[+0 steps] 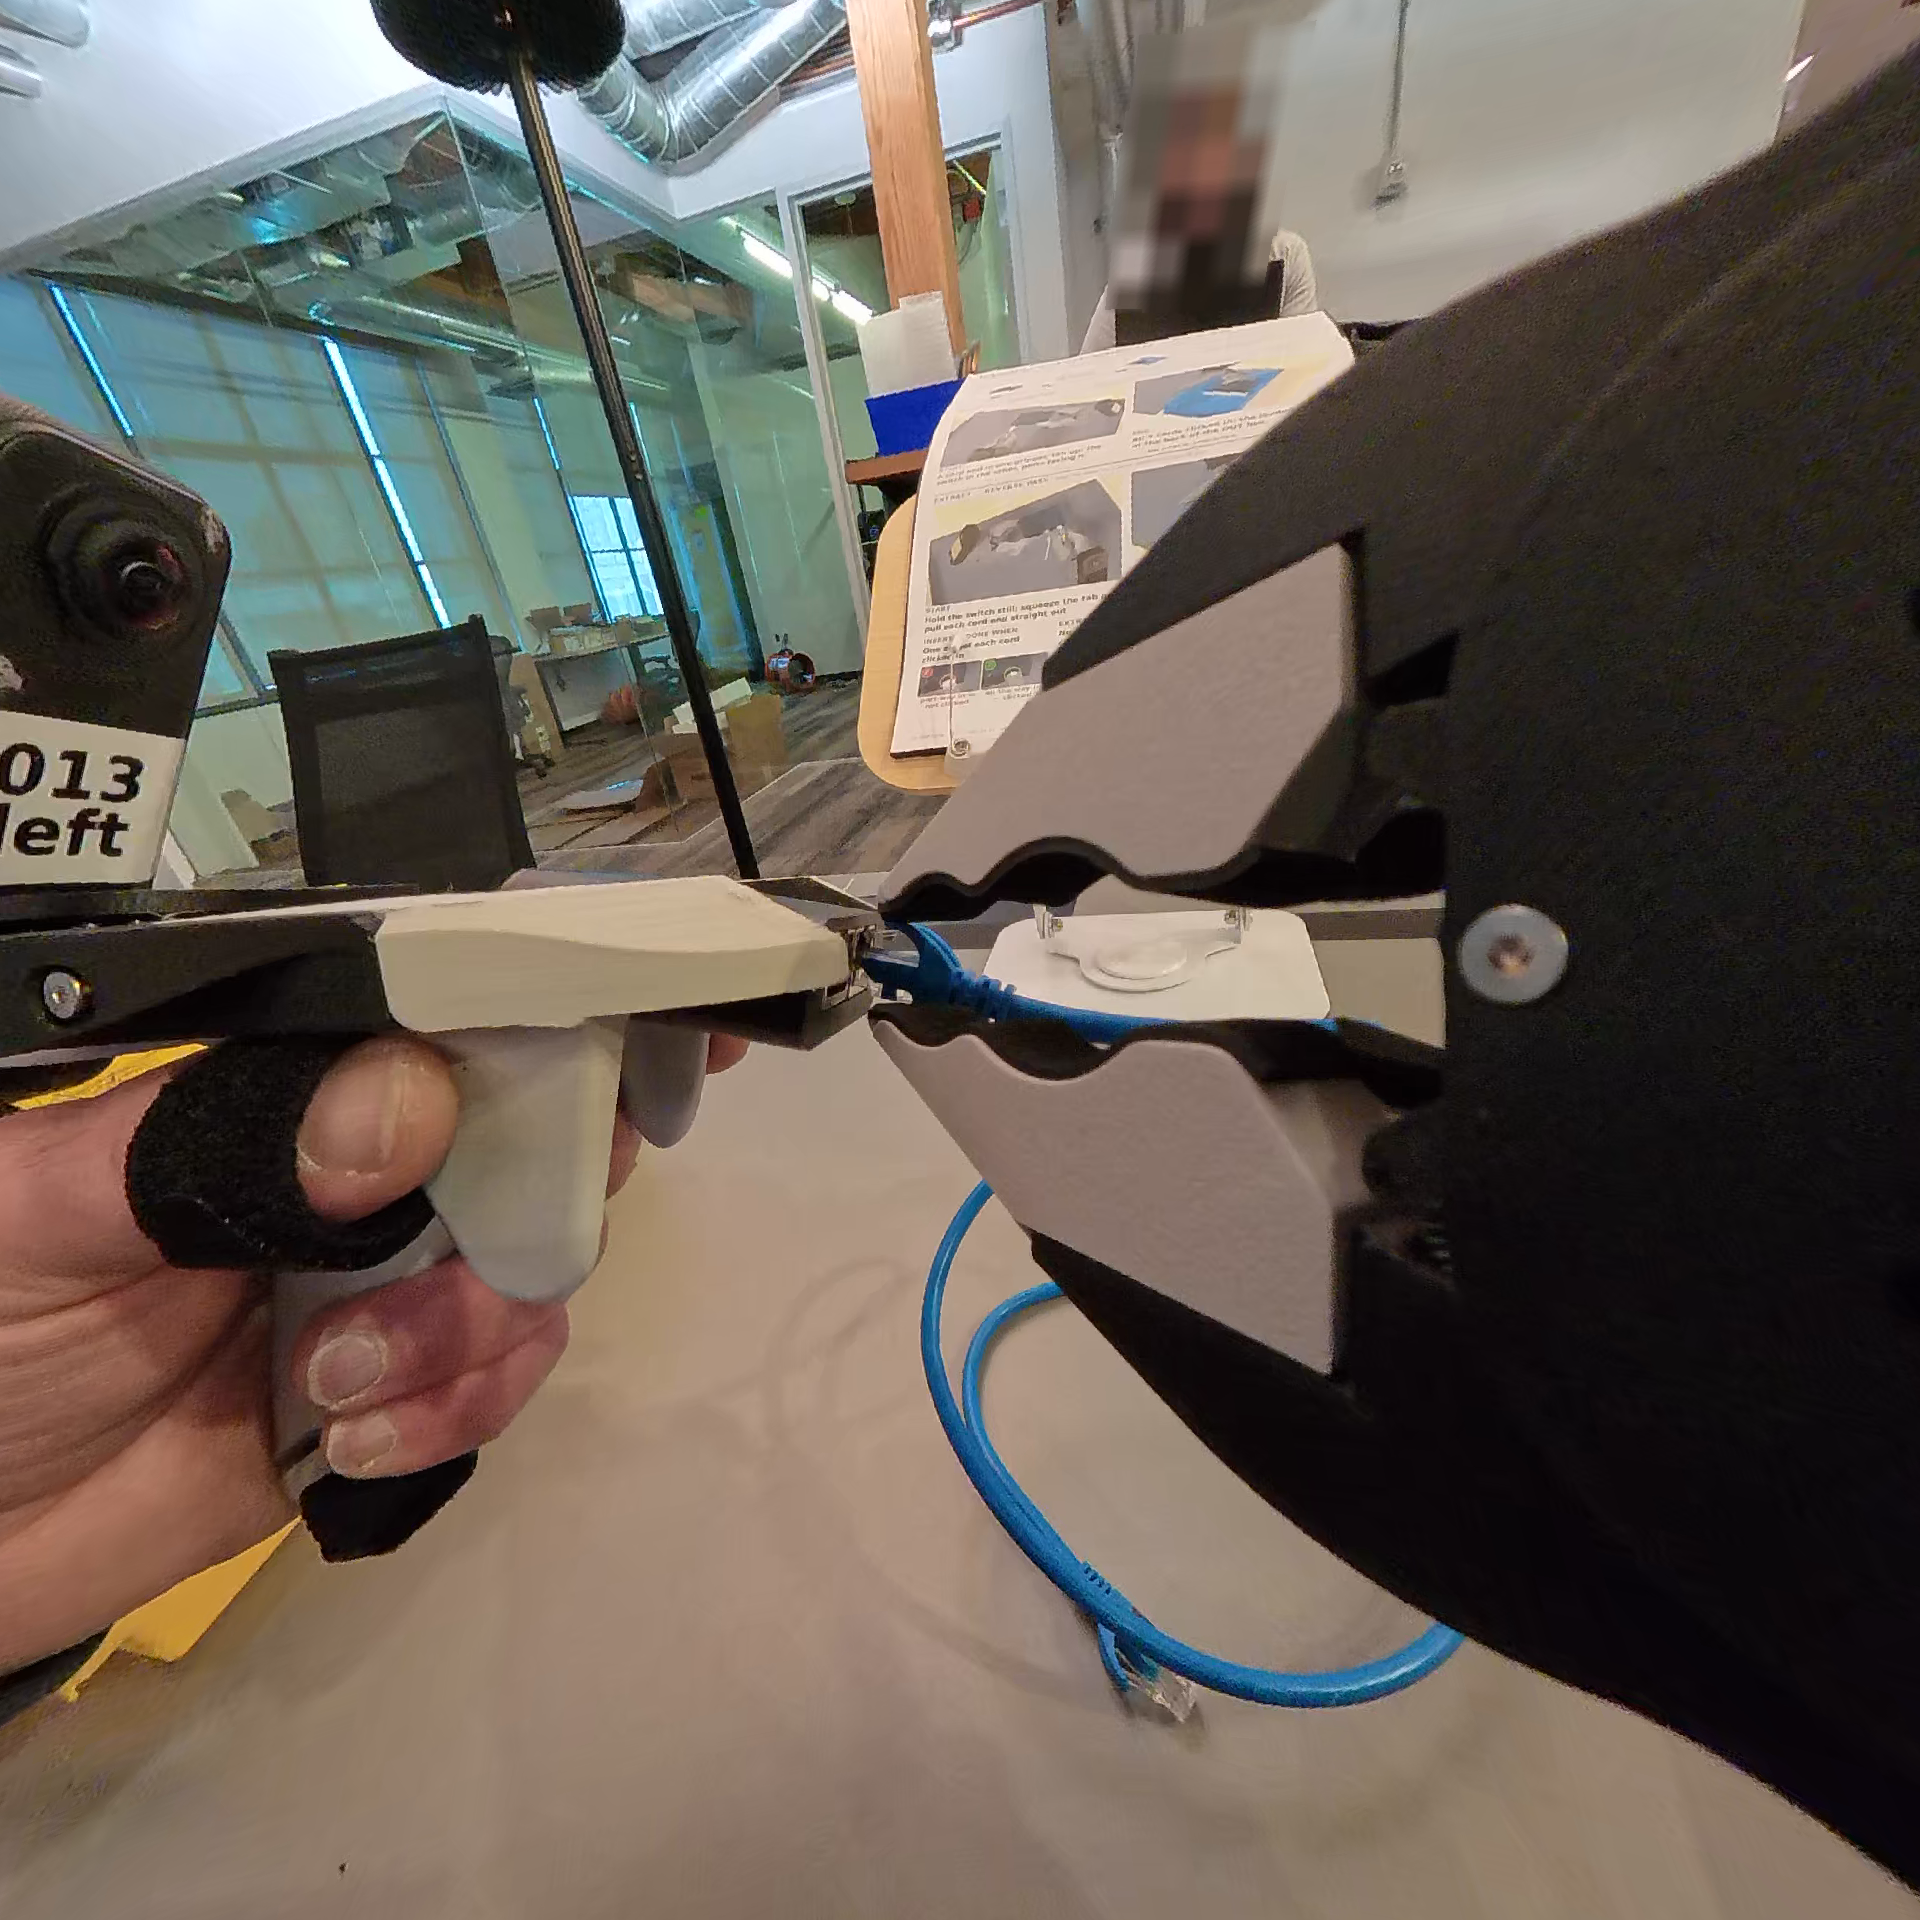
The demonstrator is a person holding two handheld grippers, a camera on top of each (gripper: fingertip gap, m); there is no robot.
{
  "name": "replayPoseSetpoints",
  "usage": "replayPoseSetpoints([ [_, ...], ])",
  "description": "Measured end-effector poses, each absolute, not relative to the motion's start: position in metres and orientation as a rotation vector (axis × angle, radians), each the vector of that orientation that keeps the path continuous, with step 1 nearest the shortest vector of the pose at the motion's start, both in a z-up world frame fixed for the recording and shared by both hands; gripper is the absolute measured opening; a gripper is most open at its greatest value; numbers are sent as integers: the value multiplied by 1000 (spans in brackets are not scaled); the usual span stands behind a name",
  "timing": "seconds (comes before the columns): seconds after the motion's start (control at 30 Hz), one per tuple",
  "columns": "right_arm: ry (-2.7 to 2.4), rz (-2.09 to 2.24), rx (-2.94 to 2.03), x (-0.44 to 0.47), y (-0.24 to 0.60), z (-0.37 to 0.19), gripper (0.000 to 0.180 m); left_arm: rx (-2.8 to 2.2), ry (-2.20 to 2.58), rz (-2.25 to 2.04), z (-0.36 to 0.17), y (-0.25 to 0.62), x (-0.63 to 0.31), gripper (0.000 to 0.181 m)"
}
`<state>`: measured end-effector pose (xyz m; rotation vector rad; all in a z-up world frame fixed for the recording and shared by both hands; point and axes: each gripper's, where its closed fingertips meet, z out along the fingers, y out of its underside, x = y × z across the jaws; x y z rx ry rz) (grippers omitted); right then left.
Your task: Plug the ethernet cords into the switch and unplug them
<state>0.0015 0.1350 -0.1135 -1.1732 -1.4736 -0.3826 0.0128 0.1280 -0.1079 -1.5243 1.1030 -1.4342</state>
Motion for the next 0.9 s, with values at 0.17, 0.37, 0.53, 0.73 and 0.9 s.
replayPoseSetpoints([
  [0.17, -1503, -387, -1184, 1, 134, -118, 11, -1534, 1106, -1429, -108, 128, 14, 73],
  [0.37, -1535, -398, -1218, 3, 134, -123, 10, -1533, 1078, -1442, -111, 128, 15, 73],
  [0.53, -1547, -521, -1164, 6, 129, -113, 9, -1445, 981, -1472, -93, 127, 9, 74],
  [0.73, -1431, -505, -1331, 64, 135, -99, 7, -1347, 980, -1353, -51, 144, -18, 73],
  [0.9, -1248, -529, -1327, 102, 134, -40, 8, -1370, 985, -1325, -59, 151, -17, 74],
])
